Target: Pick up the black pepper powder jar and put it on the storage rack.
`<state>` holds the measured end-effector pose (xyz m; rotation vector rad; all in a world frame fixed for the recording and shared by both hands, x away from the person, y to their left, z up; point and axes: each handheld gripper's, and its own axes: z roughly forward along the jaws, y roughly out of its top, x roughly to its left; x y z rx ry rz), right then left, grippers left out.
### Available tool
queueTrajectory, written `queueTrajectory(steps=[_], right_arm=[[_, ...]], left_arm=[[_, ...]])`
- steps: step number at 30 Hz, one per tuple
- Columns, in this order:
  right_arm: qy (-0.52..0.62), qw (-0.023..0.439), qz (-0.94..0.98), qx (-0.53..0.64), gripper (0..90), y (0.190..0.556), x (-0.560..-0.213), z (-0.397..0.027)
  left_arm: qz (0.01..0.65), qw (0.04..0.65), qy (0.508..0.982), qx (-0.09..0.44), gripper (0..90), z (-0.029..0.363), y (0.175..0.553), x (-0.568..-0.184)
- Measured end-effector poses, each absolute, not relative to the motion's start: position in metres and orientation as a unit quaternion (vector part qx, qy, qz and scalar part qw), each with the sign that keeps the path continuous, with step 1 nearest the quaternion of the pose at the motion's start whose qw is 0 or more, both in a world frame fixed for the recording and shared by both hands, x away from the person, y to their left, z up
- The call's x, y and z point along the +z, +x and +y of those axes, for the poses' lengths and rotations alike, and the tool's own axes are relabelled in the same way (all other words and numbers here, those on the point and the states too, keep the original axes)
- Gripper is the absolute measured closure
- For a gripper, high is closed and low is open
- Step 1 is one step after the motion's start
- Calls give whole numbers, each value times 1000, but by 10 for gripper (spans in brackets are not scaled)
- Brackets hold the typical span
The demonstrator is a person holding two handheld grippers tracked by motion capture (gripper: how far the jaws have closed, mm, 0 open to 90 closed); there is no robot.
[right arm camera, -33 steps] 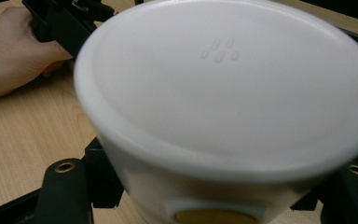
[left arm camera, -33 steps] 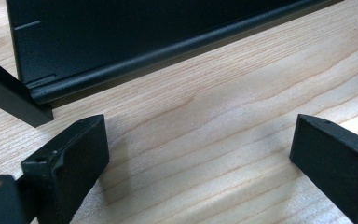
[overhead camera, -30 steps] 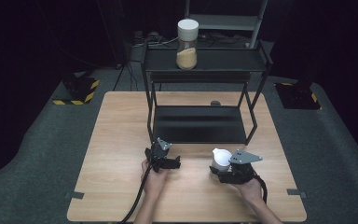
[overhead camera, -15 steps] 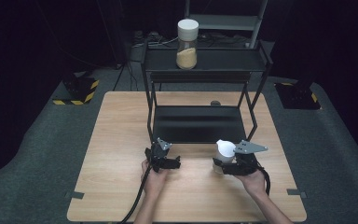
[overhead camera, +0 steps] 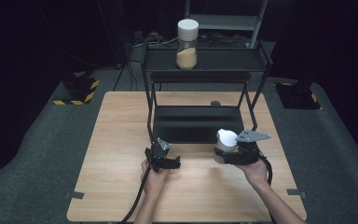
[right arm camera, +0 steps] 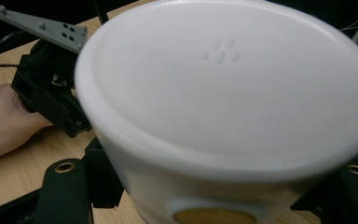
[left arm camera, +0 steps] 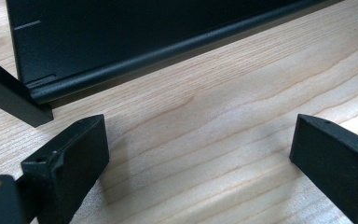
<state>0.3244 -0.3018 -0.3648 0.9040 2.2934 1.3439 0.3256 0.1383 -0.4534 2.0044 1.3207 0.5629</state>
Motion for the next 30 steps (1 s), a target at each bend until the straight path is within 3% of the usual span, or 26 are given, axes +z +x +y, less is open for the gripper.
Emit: queueTrajectory(steps=[30], right_arm=[[313,169,796,489,300,345,-286,-309]], left_arm=[[506,332,767,215,45,138,326,-453]])
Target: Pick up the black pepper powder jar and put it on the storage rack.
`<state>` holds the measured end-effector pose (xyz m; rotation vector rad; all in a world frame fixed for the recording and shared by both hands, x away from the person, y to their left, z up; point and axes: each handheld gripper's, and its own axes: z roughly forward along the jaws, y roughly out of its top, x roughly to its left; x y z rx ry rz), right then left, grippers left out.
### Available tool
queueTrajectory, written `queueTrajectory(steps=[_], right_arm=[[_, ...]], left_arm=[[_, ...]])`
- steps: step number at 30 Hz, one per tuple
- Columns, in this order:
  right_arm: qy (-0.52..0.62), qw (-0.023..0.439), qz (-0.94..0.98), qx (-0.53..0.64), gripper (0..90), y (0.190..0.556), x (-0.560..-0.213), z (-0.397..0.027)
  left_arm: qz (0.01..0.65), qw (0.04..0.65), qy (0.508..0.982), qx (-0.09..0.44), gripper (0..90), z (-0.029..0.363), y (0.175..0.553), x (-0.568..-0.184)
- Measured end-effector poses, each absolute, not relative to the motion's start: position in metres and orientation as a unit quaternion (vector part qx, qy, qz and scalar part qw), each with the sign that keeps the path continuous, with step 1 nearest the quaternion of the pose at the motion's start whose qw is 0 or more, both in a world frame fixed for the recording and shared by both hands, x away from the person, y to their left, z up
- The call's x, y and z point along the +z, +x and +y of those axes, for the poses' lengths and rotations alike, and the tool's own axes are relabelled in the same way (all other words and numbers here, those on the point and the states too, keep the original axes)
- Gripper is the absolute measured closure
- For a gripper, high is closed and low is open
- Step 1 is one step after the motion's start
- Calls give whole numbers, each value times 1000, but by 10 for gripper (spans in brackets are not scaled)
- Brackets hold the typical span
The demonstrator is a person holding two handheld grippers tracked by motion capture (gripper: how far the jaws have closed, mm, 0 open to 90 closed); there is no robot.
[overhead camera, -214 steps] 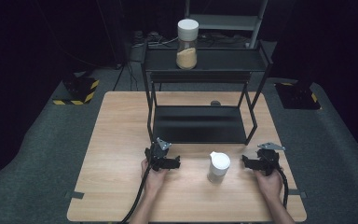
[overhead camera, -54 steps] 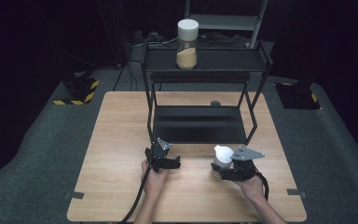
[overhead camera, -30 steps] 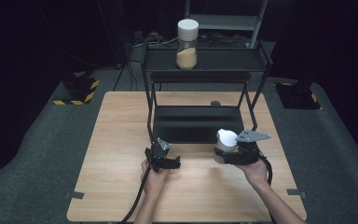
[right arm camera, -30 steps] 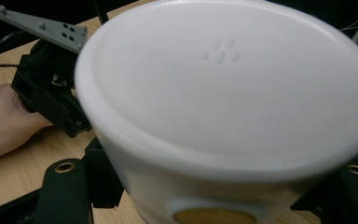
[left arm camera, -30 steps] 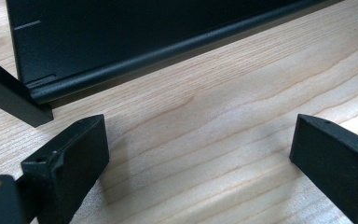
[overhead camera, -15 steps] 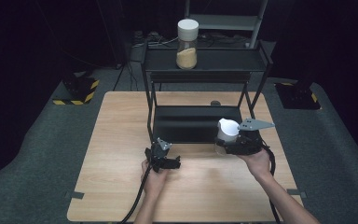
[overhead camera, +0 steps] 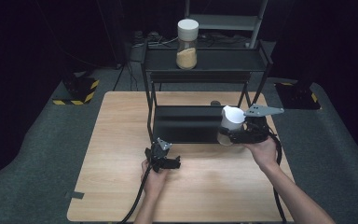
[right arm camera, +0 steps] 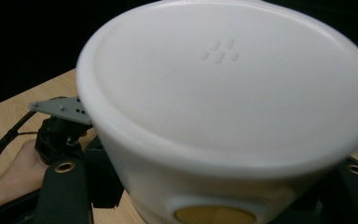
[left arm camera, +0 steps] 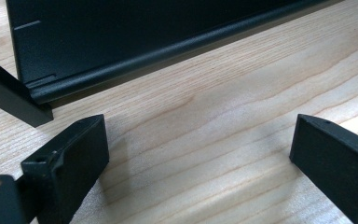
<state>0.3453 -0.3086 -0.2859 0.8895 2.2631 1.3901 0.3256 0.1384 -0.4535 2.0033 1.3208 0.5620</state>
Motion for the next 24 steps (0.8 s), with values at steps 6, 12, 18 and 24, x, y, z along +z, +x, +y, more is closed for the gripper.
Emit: queueTrajectory(steps=[6,12,18,24], right_arm=[[314,172,798,484,300,351,-259,-307],[312,172,798,485,301,355,-240,-307],[307,171,797,491,301,361,-213,-306],[303,172,797,493,301,365,-193,-304]], left_arm=[[506,332,767,215,45,138,326,-453],[506,332,766,215,45,138,326,-454],[506,332,766,215,45,138,326,-453],[506,332,767,215,45,138,326,-453]])
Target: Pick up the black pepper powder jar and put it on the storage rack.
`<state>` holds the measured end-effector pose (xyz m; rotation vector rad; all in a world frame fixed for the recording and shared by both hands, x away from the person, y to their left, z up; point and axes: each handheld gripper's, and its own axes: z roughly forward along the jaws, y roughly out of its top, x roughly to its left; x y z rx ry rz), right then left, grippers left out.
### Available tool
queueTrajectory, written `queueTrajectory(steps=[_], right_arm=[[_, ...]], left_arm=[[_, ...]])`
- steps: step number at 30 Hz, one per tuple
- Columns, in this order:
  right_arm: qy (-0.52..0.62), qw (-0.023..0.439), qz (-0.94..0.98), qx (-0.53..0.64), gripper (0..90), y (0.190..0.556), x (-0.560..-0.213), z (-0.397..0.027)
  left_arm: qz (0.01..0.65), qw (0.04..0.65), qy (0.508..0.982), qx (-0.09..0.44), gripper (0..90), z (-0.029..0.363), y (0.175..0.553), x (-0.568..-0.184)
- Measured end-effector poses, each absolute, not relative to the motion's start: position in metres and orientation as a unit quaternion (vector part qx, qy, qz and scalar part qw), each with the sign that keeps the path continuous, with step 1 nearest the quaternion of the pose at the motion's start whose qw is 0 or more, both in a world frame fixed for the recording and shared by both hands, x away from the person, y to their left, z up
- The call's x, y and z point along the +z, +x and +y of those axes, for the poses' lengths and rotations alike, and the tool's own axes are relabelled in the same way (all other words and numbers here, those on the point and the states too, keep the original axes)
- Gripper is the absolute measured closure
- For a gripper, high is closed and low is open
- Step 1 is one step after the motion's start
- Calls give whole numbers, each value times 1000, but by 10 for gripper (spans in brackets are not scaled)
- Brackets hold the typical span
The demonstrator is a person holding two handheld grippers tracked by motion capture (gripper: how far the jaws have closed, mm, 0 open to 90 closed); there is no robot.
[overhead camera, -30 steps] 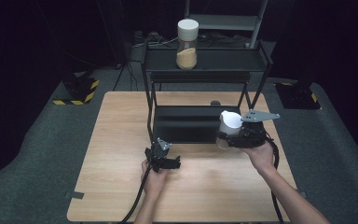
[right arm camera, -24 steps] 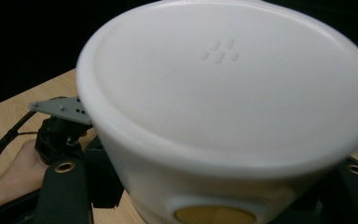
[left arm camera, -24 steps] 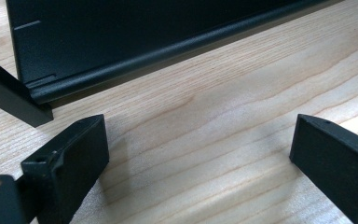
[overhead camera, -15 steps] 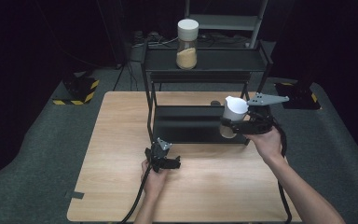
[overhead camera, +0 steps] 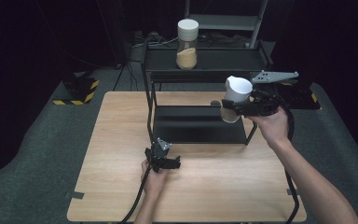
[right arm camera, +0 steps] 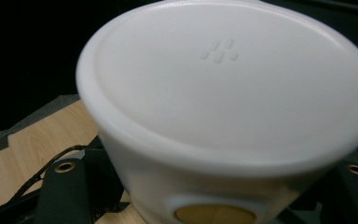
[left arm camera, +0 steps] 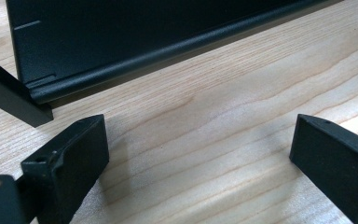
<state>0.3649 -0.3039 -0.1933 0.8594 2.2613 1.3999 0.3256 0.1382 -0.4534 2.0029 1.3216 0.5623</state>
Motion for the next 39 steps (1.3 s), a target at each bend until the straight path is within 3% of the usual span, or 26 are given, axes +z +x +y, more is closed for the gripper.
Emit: queueTrajectory(steps=[18,39], right_arm=[[304,190,798,485,301,389,-127,-279],[389,223,765,463,301,434,-98,-235]], left_arm=[[506,333,766,216,45,138,325,-454],[506,332,766,215,46,138,326,-453]])
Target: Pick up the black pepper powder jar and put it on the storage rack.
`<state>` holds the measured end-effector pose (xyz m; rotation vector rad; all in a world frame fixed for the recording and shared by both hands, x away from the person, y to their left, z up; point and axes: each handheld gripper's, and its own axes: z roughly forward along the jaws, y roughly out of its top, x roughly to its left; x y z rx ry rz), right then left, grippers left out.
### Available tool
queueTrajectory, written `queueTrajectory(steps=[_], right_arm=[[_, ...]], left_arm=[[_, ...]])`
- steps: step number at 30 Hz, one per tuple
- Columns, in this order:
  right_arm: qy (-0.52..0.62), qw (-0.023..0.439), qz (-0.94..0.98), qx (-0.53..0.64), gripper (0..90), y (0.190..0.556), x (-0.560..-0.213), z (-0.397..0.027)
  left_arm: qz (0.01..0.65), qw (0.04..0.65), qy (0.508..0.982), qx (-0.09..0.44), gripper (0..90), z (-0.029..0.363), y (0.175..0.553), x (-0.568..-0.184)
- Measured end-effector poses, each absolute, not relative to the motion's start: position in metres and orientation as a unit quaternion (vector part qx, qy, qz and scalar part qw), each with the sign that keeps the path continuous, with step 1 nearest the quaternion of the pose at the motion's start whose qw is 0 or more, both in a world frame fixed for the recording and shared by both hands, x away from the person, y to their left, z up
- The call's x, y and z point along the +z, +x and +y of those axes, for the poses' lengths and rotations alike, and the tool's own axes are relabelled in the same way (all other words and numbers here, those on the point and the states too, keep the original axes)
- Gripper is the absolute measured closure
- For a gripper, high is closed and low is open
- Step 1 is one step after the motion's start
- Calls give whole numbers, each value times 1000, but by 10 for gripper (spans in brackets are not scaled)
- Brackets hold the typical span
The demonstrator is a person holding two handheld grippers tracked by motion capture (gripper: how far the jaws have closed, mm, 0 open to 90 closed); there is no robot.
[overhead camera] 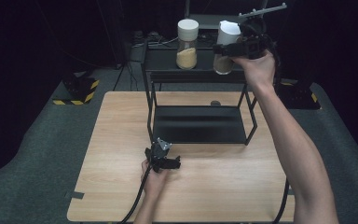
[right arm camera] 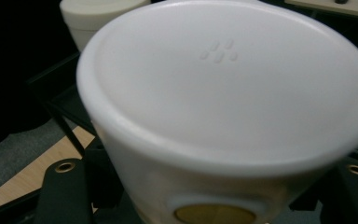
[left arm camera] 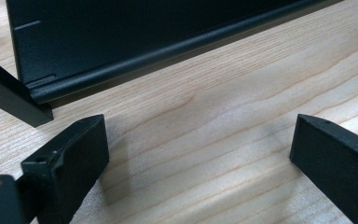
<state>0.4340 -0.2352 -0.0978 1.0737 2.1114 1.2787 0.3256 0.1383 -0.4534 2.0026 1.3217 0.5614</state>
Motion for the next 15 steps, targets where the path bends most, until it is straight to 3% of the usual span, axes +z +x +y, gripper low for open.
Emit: queueTrajectory(steps=[15], right_arm=[[441,245,748,431,301,465,-107,-206]], left_arm=[[506,333,766,215,45,138,325,-454]])
